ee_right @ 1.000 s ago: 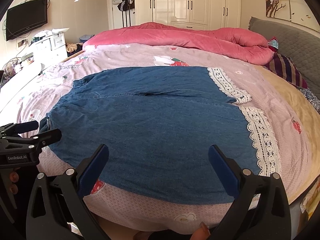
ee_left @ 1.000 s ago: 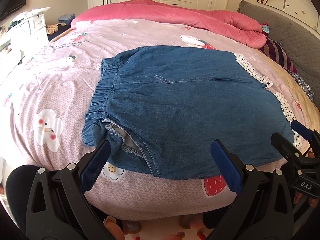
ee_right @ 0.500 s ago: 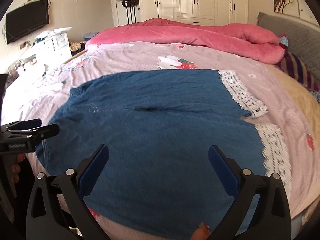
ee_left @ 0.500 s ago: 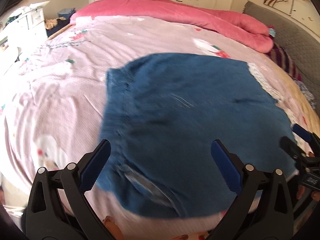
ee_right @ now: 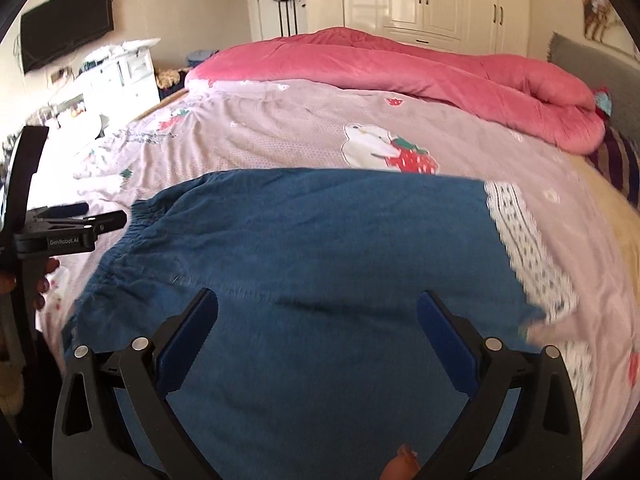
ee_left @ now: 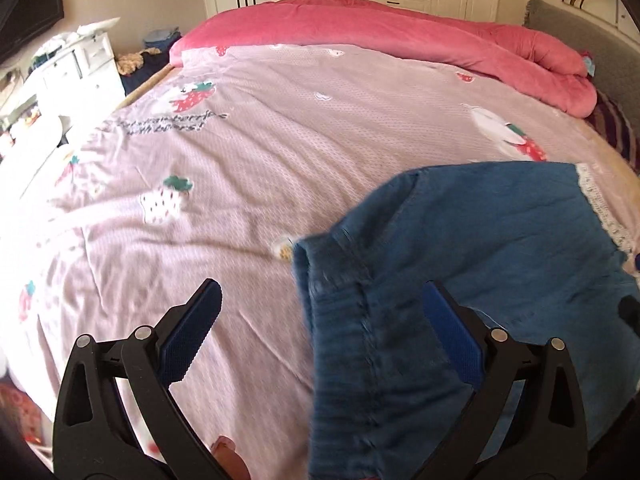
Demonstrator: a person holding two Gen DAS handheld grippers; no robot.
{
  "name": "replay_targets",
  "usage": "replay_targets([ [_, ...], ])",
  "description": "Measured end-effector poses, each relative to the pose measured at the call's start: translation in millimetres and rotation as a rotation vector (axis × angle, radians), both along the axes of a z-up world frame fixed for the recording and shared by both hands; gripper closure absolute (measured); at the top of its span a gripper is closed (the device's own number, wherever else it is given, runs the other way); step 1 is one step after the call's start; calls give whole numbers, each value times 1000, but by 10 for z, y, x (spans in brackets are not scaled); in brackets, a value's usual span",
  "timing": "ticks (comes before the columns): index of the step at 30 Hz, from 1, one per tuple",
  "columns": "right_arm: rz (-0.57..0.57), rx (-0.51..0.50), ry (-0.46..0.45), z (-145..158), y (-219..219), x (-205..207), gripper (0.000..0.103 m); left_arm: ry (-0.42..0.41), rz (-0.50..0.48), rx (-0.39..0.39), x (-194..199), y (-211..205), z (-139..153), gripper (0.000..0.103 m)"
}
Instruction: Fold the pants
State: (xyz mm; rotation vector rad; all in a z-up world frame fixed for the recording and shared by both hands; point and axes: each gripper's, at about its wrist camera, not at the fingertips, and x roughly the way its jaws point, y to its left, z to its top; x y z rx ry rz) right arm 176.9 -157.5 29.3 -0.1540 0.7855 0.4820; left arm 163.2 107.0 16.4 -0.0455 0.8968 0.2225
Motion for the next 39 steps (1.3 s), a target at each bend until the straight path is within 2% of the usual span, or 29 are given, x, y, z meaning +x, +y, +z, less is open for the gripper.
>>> replay_targets([
  [7,34,-64,23,-65,259,446,4,36,-70,18,357,105,-154,11],
  [14,142,-131,33,-139,584,915,4,78,-144,25,632,114,-325,45],
  [16,177,-147,44,-176,687,1066,4,78,-182,11,698,103,-353,51],
  [18,208,-148,68,-226,771,1193,4,77,-220,-25,746,88,-382,71],
  [19,216,-148,76,-246,813,1254,4,79,-231,-34,766,80,-401,75],
  [20,223,-150,83,-265,844,1300,4,81,-241,-40,781,80,-419,88],
  [21,234,-159,85,-292,891,1358,4,87,-261,-69,798,92,-437,94],
  [27,306,-272,51,-435,1183,1570,4,28,-256,-224,786,308,-336,99],
  [32,365,-348,29,-521,1417,1628,4,-54,-278,-235,696,322,-141,100],
  [36,414,-359,31,-571,1518,1674,6,-84,-289,-221,660,305,-57,100],
  [38,440,-350,47,-583,1531,1662,15,-94,-293,-220,638,302,-35,100],
  [39,471,-317,81,-577,1529,1646,34,-97,-294,-223,625,307,-34,100],
])
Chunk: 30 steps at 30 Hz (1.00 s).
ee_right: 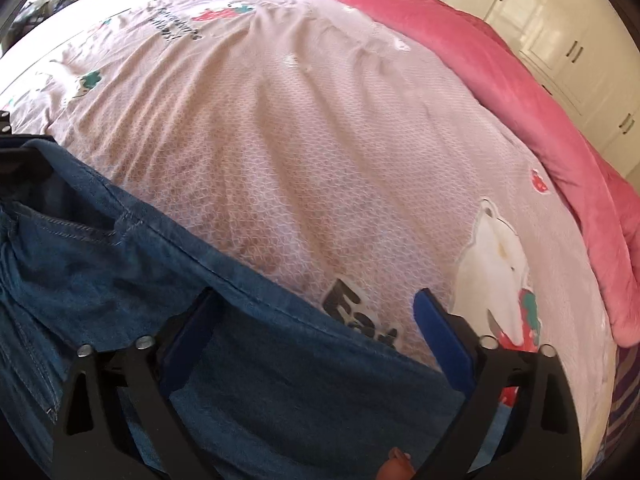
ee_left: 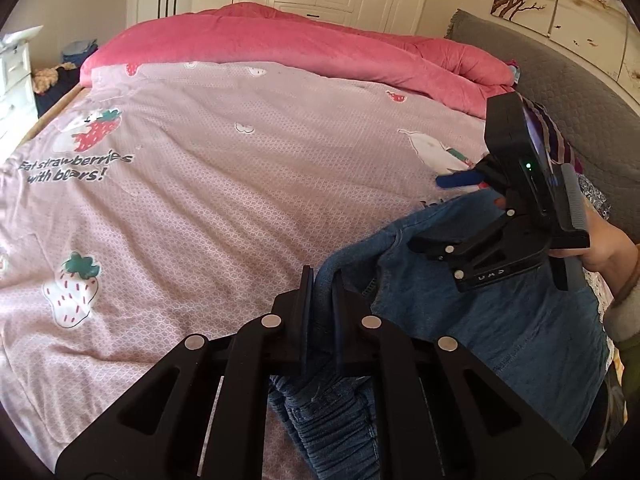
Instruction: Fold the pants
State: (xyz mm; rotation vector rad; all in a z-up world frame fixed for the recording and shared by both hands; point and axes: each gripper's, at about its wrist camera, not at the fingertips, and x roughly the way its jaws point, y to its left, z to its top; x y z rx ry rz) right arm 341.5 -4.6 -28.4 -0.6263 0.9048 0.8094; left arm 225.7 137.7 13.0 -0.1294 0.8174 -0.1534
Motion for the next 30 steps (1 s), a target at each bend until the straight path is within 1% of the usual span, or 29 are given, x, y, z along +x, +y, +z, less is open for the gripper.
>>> replay_targets([
  [1,11,10,16,10,7,-10,50,-3,-4,0,-15,-1,2,100],
  [2,29,20,28,26,11,-56,58,-5,-2,6,-20,-3,-1,100],
  [3,44,29,31,51,8,-108,73,-3,0,15,-25,-2,-12,100],
  [4,50,37,30,80,-1,-157,85,-2,0,17,-33,5,-23,100],
  [6,41,57,18,144,-47,-232,91,-2,8,19,-47,31,-30,100],
  [7,34,74,19,174,-77,-265,93,-3,10,18,-58,45,-29,100],
  [10,-6,136,34,284,-212,-380,93,-10,5,2,-109,60,-11,100],
  [14,-30,198,17,480,-364,-624,93,-30,-8,-3,-202,45,50,100],
  [17,-50,226,-5,649,-459,-831,93,-63,-17,-25,-339,27,156,100],
  [20,-60,248,-24,768,-539,-994,93,-112,-21,-19,-500,-31,297,100],
  [22,-69,260,-30,831,-612,-1107,93,-151,-35,2,-635,-113,396,100],
  [24,-76,280,-24,862,-684,-1199,93,-169,-45,28,-728,-189,433,100],
  [27,-68,280,-50,867,-763,-1384,93,-185,-64,84,-845,-312,448,100],
  [30,-69,304,-35,850,-864,-1547,93,-185,-76,100,-990,-376,424,100],
])
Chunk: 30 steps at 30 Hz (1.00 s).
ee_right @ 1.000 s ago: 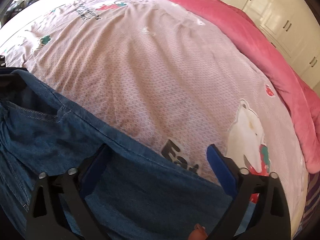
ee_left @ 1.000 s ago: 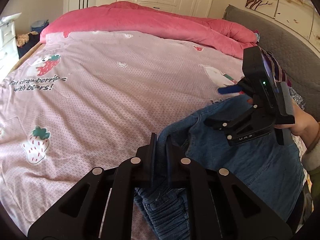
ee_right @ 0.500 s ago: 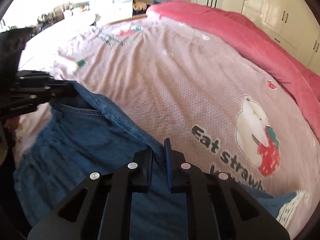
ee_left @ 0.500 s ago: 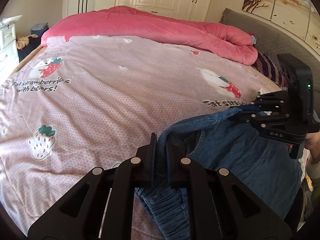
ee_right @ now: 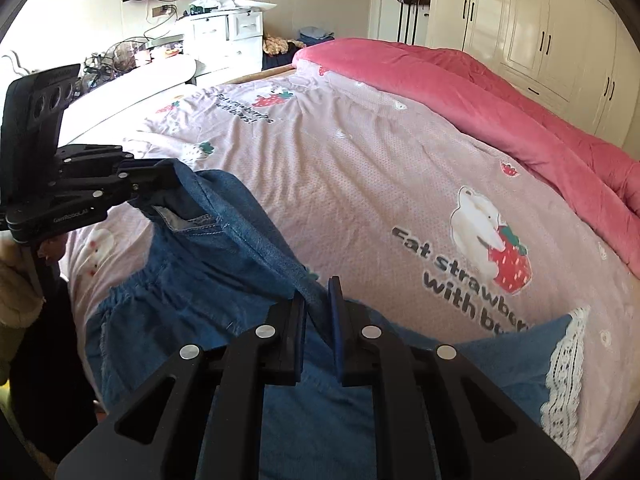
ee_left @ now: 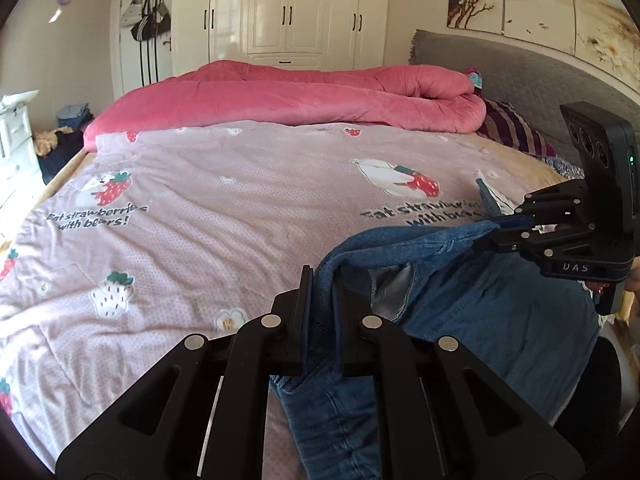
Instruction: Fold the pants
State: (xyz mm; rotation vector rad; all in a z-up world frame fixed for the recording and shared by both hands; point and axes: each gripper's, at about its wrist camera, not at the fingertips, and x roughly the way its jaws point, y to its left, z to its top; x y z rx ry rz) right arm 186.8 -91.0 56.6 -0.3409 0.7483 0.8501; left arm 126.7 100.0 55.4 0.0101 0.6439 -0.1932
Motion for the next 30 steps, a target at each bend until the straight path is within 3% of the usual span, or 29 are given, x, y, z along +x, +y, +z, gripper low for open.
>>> replay_targets([
  [17,43,75,46,-204,-312,-1007,93,-22,-13,-17,-877,-187,-125,99],
  [30,71,55,83,-485,-295,-1531,93,28,19,51,-1369,-267,-385,99],
])
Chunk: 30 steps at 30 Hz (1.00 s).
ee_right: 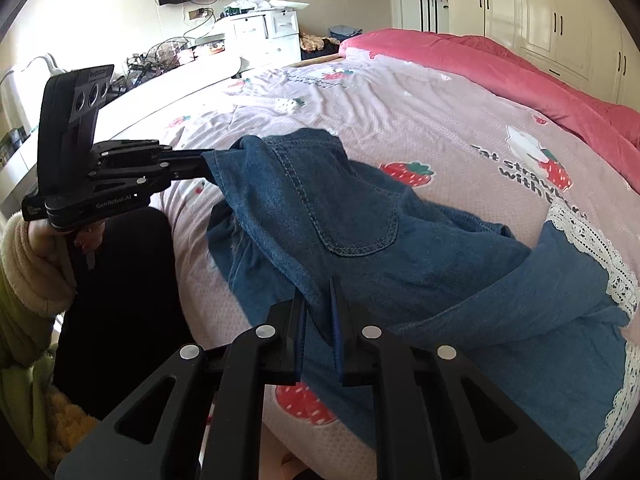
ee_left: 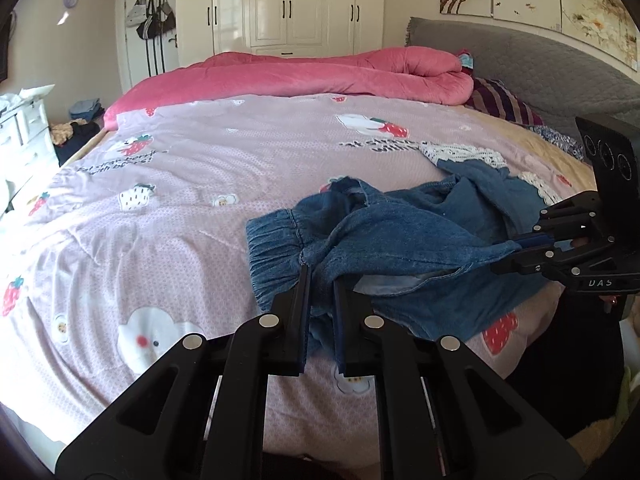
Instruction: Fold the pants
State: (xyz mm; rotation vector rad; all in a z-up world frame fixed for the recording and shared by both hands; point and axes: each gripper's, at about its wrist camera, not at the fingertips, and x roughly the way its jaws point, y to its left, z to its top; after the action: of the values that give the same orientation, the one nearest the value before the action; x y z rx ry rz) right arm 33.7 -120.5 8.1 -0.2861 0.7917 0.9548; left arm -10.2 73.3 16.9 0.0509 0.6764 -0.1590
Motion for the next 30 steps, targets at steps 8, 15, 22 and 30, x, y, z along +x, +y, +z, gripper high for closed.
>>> replay_targets([
  [8,-10,9,42,-232,5,-150,93,44,1,26,-123,-15,-131,99],
  [15,-41,12,70,-430,23,-150,90,90,12,36,-167,-6,-246,95],
  [22,-57,71,103,-487,-60,-139,89,82,63,36,-351,93,-96,86],
  [30,-57,117,110,-523,-86,-185,78,-12,-23,-36,-256,-202,345,68],
])
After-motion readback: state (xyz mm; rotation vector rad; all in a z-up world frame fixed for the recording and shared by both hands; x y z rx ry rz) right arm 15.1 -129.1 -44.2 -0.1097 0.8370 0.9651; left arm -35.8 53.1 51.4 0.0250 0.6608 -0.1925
